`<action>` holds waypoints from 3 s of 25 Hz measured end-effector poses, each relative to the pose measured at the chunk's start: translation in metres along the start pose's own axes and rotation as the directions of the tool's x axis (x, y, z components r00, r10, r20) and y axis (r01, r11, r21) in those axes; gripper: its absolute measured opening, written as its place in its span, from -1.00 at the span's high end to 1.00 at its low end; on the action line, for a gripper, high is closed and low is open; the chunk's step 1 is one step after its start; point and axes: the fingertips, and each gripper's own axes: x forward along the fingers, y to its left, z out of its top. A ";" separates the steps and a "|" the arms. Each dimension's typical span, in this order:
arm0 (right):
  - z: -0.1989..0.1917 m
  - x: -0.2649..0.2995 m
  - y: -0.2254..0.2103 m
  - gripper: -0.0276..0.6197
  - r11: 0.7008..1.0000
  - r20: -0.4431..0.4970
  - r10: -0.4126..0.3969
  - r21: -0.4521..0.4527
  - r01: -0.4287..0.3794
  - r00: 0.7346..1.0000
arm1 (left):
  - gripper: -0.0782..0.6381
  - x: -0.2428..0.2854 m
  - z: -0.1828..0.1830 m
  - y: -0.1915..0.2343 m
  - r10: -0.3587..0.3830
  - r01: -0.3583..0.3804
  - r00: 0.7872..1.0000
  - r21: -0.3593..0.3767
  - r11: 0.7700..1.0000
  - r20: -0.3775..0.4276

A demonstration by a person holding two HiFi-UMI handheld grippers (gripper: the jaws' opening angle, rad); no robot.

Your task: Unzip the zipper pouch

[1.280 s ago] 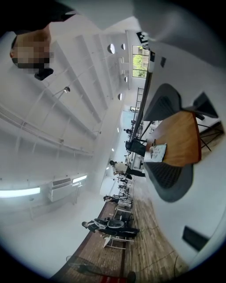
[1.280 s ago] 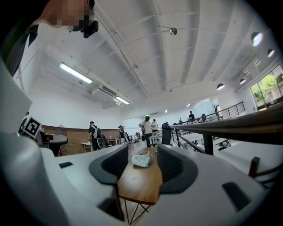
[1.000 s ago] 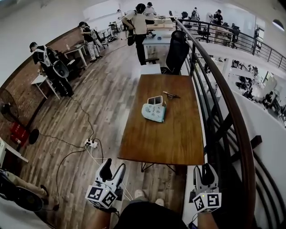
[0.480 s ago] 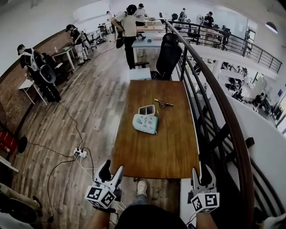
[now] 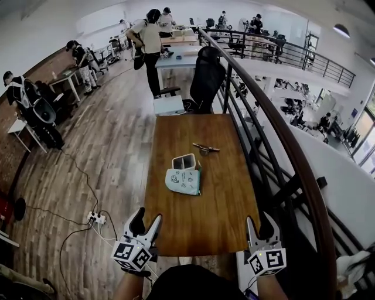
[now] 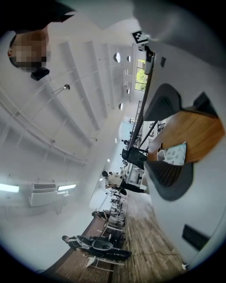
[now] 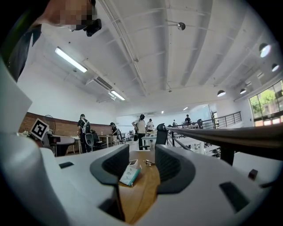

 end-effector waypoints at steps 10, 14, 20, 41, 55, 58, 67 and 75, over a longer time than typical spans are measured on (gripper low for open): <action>-0.031 0.066 0.029 0.39 0.999 -0.090 0.052 0.017 -0.050 0.995 | -0.01 0.040 -0.025 0.030 -0.086 0.089 0.989 0.024 0.996 -0.121; -0.050 0.085 0.043 0.39 0.996 -0.149 0.090 0.029 -0.086 0.985 | -0.01 0.041 -0.038 0.040 -0.094 0.096 0.982 0.003 0.995 -0.163; -0.082 0.113 0.050 0.39 0.990 -0.252 0.141 0.042 -0.134 0.957 | -0.01 0.041 -0.052 0.054 -0.063 0.061 0.976 -0.016 0.998 -0.207; -0.202 0.253 0.064 0.38 0.935 -0.493 0.347 0.114 -0.336 0.798 | -0.01 -0.012 -0.066 0.075 0.218 -0.232 0.937 -0.019 0.973 -0.275; -0.270 0.301 0.069 0.08 0.917 -0.619 0.367 0.366 -0.159 0.695 | 0.09 0.010 -0.081 0.059 0.177 -0.188 0.941 -0.011 0.982 -0.289; -0.281 0.303 0.071 0.08 0.907 -0.626 0.371 0.403 -0.123 0.686 | 0.09 0.006 -0.083 0.060 0.177 -0.188 0.940 -0.008 0.982 -0.293; -0.283 0.296 0.076 0.46 0.884 -0.635 0.391 0.460 -0.079 0.666 | 0.09 -0.006 -0.082 0.072 0.177 -0.186 0.935 0.000 0.982 -0.306; -0.258 0.267 0.093 0.85 0.840 -0.586 0.468 0.529 -0.126 0.661 | 0.09 0.012 -0.093 0.067 0.085 -0.088 0.940 0.006 0.996 -0.329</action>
